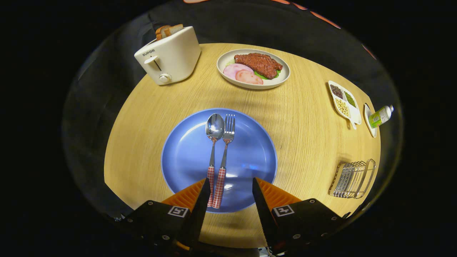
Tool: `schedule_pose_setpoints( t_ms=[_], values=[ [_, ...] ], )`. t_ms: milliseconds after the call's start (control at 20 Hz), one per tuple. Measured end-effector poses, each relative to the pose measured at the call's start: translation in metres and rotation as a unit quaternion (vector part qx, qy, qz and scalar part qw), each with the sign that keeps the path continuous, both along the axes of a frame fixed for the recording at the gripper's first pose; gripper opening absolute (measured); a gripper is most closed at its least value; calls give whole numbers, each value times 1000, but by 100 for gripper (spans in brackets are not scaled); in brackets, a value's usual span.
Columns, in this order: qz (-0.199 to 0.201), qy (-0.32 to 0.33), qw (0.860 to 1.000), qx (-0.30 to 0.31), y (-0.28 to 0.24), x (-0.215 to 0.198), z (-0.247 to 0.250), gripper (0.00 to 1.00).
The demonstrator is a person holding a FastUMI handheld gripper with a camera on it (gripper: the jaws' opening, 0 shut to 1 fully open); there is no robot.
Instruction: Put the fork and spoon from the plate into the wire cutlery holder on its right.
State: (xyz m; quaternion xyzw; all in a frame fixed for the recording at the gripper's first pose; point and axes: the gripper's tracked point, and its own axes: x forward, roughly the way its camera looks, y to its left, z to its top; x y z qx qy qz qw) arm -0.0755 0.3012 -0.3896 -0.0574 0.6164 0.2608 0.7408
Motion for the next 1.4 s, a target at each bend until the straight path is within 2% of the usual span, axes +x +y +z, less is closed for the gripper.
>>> schedule_pose_setpoints(
  t_ms=[450, 700, 1000, 1100, 1150, 1400],
  values=[
    [19, 29, 999, -12, 10, -14, -24, 52],
    [33, 36, 998, -48, 3, -18, -36, 44],
    [25, 50, 997, -60, 4, -21, -35, 30],
    [14, 63, 996, -65, 4, -25, -35, 19],
    [14, 72, 995, -67, 5, -24, -35, 10],
    [-18, 85, 996, -34, -2, -16, -19, 6]
  ],
)
